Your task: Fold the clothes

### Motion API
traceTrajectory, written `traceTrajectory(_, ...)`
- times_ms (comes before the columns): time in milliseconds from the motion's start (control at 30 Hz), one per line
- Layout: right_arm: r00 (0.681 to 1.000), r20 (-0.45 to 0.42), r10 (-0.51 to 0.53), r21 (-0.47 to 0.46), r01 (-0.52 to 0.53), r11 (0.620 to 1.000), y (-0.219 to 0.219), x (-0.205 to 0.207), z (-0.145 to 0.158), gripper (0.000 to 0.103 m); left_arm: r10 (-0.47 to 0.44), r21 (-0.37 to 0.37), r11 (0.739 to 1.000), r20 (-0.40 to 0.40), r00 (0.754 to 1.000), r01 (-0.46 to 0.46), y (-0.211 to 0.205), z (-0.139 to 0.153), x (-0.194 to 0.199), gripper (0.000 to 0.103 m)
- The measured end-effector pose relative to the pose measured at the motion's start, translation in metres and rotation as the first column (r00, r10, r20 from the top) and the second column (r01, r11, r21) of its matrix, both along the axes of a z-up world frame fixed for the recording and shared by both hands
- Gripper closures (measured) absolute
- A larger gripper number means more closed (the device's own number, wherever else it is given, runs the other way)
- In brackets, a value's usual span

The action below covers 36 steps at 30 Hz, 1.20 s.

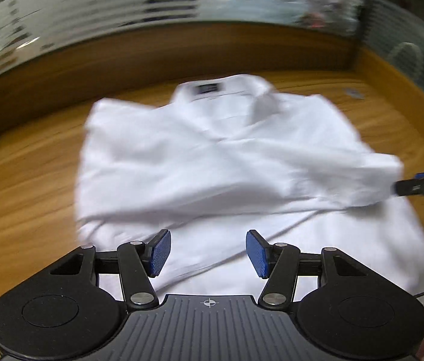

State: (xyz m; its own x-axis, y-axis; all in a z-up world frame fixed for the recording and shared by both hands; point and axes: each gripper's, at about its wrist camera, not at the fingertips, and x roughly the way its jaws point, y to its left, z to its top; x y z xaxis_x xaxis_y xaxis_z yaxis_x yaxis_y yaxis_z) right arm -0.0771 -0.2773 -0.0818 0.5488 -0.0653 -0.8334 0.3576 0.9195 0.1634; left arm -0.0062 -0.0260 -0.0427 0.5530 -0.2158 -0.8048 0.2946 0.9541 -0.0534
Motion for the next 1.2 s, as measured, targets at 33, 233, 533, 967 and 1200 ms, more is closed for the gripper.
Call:
traceTrajectory(33, 1.000, 0.000, 0.009, -0.001, -0.009, 1.000, 0.000, 0.003, 0.000, 0.011, 0.026, 0.006, 1.000, 0.003, 1.000, -0.026, 0.007, -0.004, 0.001, 0.045)
traceTrajectory(233, 0.997, -0.012, 0.075, 0.000, -0.075, 0.997, 0.003, 0.024, -0.004, 0.032, 0.161, 0.082, 0.983, 0.032, 0.986, -0.163, 0.046, -0.027, 0.013, 0.048)
traceTrajectory(533, 0.983, -0.005, 0.184, 0.063, -0.183, 0.981, 0.006, 0.052, -0.008, 0.093, 0.253, 0.107, 0.962, 0.014, 0.967, -0.253, 0.072, -0.055, 0.047, 0.064)
traceTrajectory(967, 0.994, 0.106, 0.026, 0.101, -0.037, 0.994, -0.058, 0.048, 0.091, 0.101, 0.249, 0.184, 0.950, 0.034, 0.968, -0.251, 0.080, -0.070, 0.041, 0.077)
traceTrajectory(1200, 0.996, -0.087, -0.028, 0.147, 0.041, 0.988, -0.061, 0.034, 0.027, 0.101, 0.310, 0.137, 0.940, 0.030, 0.950, -0.311, 0.086, -0.070, 0.036, 0.075)
